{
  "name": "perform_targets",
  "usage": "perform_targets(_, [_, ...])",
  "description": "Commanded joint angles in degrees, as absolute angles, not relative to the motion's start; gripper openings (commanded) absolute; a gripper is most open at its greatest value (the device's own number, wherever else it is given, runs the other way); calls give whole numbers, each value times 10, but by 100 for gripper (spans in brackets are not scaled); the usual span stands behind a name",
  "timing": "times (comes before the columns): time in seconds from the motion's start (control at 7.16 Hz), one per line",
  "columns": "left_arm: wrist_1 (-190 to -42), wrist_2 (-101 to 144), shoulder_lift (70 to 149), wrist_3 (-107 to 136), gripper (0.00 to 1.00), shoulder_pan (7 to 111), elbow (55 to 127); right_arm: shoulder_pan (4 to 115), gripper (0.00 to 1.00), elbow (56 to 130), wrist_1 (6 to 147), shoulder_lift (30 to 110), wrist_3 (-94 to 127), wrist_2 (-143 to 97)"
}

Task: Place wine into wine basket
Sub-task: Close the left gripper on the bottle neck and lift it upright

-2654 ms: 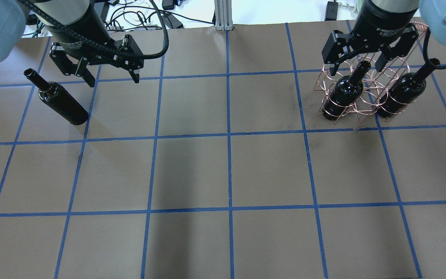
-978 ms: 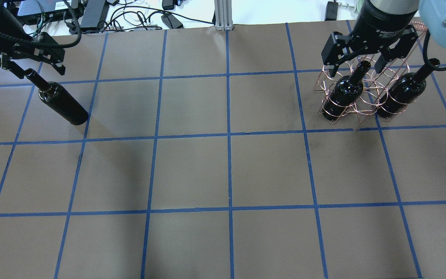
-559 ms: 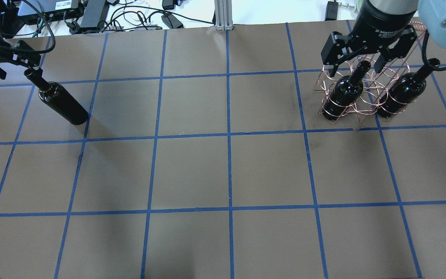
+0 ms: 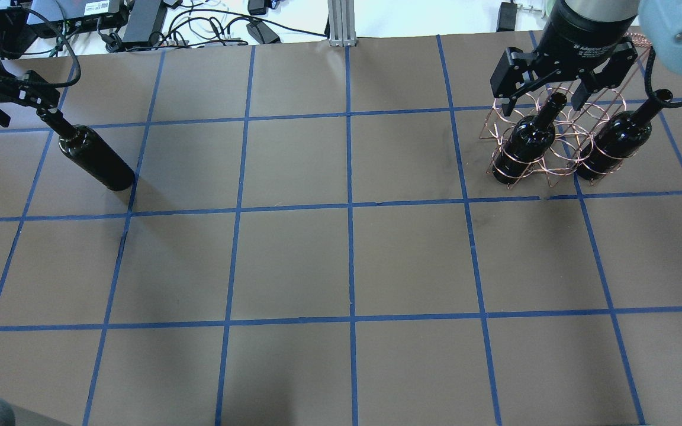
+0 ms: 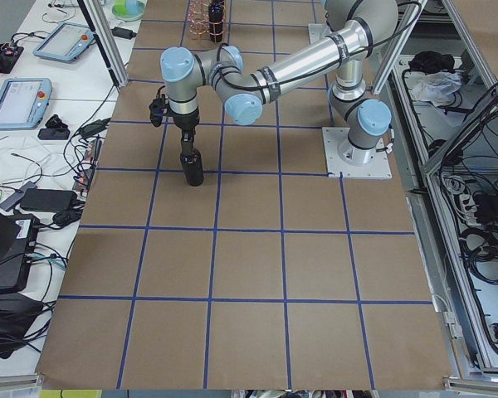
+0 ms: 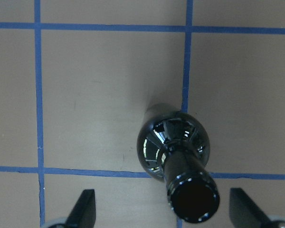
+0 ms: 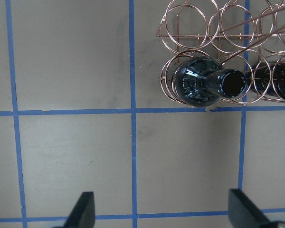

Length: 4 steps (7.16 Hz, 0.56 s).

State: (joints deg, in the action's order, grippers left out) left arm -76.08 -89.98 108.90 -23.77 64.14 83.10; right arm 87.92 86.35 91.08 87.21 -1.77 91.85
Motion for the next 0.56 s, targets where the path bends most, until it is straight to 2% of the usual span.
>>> perform_targets(0.0, [-759, -896, 1095, -237, 95, 649, 834, 880, 100, 865, 933, 871, -26, 916])
perform_targets(0.14, [-759, -896, 1095, -238, 91, 649, 834, 879, 100, 865, 934, 870, -27, 925])
perform_targets(0.42, [-759, -896, 1095, -240, 71, 650, 833, 877, 100, 864, 937, 874, -28, 926])
